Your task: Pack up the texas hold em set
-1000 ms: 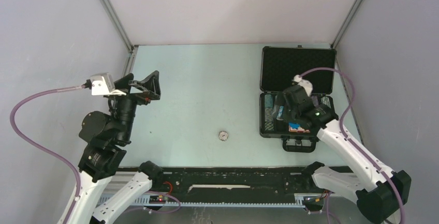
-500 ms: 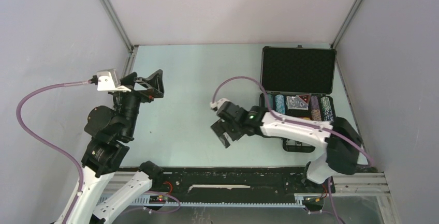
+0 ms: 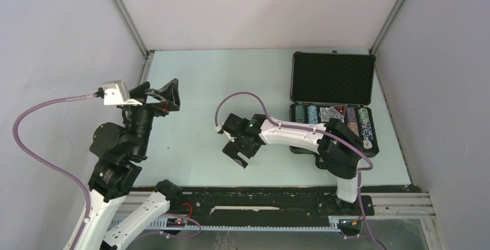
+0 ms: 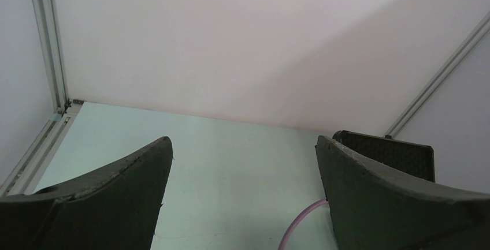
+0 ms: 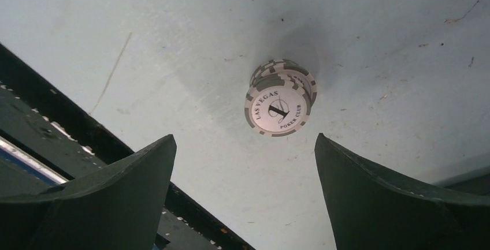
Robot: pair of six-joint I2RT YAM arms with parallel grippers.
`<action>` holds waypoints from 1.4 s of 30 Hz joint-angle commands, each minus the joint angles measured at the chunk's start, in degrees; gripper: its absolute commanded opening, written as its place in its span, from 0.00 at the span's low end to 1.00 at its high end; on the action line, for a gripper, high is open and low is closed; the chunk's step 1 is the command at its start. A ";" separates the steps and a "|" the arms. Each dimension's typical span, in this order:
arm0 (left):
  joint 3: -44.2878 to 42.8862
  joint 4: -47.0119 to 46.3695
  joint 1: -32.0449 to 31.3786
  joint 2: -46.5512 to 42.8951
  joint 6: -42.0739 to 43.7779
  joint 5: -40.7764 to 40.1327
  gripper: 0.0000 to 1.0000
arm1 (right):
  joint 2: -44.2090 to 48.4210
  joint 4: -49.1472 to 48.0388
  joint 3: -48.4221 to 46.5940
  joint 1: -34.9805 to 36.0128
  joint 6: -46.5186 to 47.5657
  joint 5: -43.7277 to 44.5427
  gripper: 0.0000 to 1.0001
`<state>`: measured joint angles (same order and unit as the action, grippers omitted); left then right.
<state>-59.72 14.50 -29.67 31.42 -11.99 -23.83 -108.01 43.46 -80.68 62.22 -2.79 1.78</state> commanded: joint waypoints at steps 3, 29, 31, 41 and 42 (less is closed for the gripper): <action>-0.20 -0.42 -0.21 -0.64 0.36 -0.38 1.00 | -3.26 2.15 -3.30 -1.88 2.61 -0.33 1.00; -0.32 -0.35 -0.17 -0.48 -0.05 0.56 1.00 | -7.97 -3.12 -4.46 -4.17 2.35 -0.21 0.75; -0.36 -0.35 -0.20 -0.48 -0.12 0.63 1.00 | -8.07 -3.48 -4.36 -4.41 2.25 -1.08 0.73; -0.38 -0.35 -0.21 -0.22 -0.14 0.73 1.00 | -9.01 -1.64 -3.35 -3.77 2.28 -1.17 0.67; -0.35 -0.35 -0.21 -0.17 -0.14 0.82 1.00 | -8.90 -1.56 -3.09 -3.83 2.26 -1.17 0.67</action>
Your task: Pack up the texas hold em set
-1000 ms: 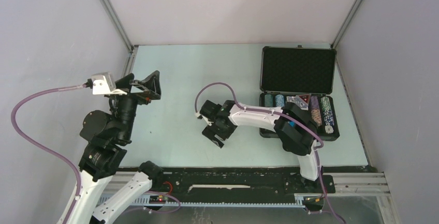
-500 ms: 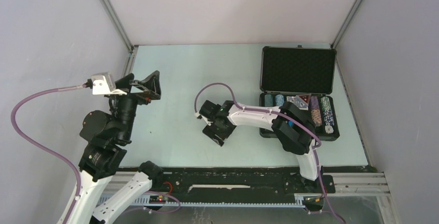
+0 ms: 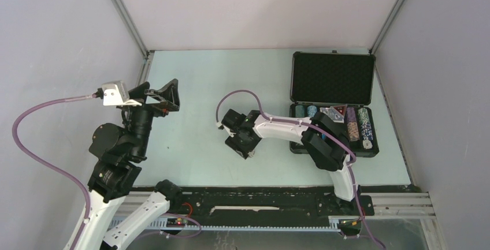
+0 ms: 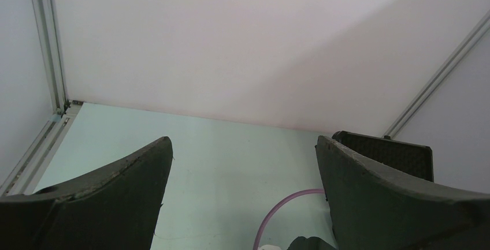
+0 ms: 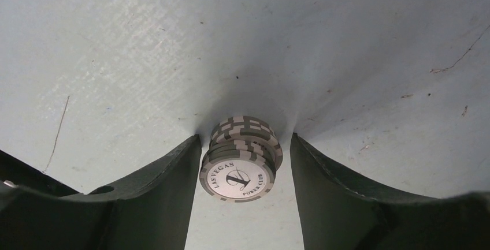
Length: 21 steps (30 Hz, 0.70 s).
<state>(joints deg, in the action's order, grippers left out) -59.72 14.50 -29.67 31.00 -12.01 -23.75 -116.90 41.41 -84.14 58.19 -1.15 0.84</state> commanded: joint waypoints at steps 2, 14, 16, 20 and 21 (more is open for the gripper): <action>-0.37 -0.36 -0.22 0.25 -0.12 0.76 1.00 | 0.12 0.69 0.63 0.17 0.62 -0.17 0.67; -0.37 -0.40 -0.15 0.44 -0.12 0.84 1.00 | 0.01 3.42 0.58 1.38 0.07 2.23 0.64; -0.33 -0.35 -0.21 0.38 -0.12 0.86 1.00 | -0.05 3.27 0.79 1.48 -0.22 2.07 0.62; -0.25 -0.31 -0.21 0.46 -0.12 0.81 1.00 | -0.25 3.24 0.78 1.69 -0.56 1.93 0.56; -0.25 -0.35 -0.21 0.50 -0.12 0.81 1.00 | -0.21 3.19 0.80 1.70 -0.63 2.04 0.57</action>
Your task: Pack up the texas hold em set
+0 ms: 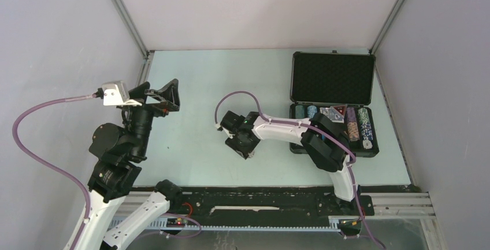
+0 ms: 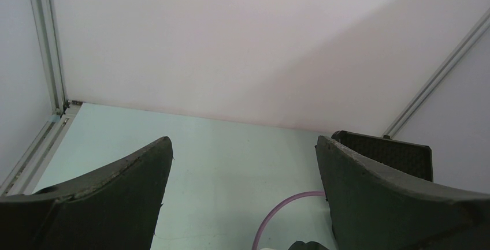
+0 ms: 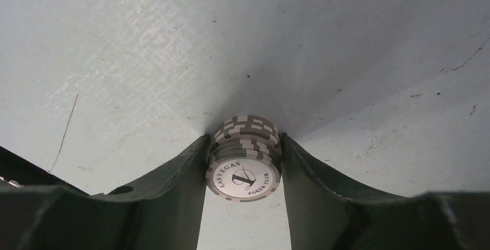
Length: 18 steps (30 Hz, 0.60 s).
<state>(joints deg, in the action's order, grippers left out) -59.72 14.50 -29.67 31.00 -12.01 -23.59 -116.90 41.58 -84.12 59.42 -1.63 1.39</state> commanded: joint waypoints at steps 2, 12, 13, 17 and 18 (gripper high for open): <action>-0.26 -0.27 -0.17 0.54 -0.12 0.68 1.00 | 0.14 2.89 1.24 0.49 -0.22 1.51 0.61; -0.32 -0.27 -0.21 0.56 -0.12 0.85 1.00 | 0.28 3.02 2.37 0.46 -0.48 1.38 0.63; -0.33 -0.26 -0.21 0.57 -0.12 0.87 1.00 | 0.27 3.08 2.41 0.44 -0.48 1.25 0.64; -0.32 -0.26 -0.21 0.61 -0.12 0.89 1.00 | 0.29 3.04 2.57 0.53 -0.40 1.02 0.65; -0.33 -0.26 -0.21 0.63 -0.12 0.86 1.00 | 0.16 2.94 2.63 0.52 -0.39 1.25 0.65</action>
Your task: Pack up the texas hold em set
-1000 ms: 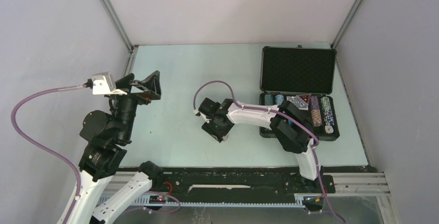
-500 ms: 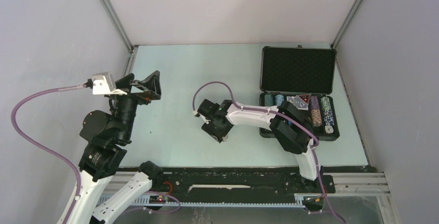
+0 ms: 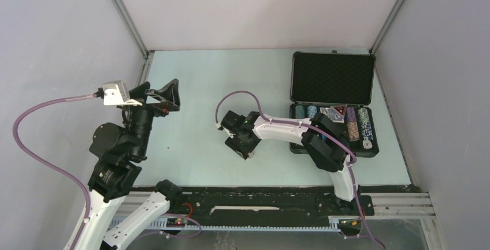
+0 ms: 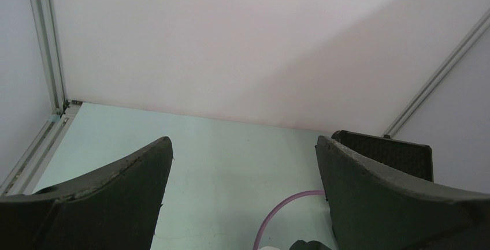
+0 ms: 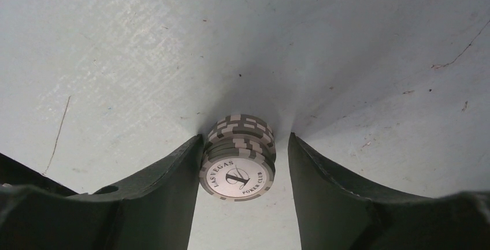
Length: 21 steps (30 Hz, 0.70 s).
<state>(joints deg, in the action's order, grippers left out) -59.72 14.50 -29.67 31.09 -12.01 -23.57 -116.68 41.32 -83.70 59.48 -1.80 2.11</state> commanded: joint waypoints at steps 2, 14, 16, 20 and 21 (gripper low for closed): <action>-0.37 -0.31 -0.19 0.48 -0.12 0.83 1.00 | -0.34 3.03 2.16 0.47 -0.35 0.76 0.60; -0.90 0.62 -0.21 2.87 -1.39 0.95 1.00 | 0.30 0.51 2.01 -0.67 -1.16 0.02 0.28; -1.98 2.40 -0.21 4.01 -2.73 0.86 1.00 | 0.60 1.61 1.21 -1.15 -2.16 0.11 0.24; -1.24 5.06 -0.21 3.43 -6.60 0.98 1.00 | 2.22 2.91 0.54 -1.83 -5.54 -0.54 0.18; -0.76 5.51 -0.21 2.79 -7.72 1.17 1.00 | 2.51 3.19 0.49 -1.98 -6.67 -0.83 0.16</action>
<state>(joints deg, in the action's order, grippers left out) -59.81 17.56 -29.67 34.89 -14.81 -23.42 -116.40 41.19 -83.40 58.50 -4.36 1.23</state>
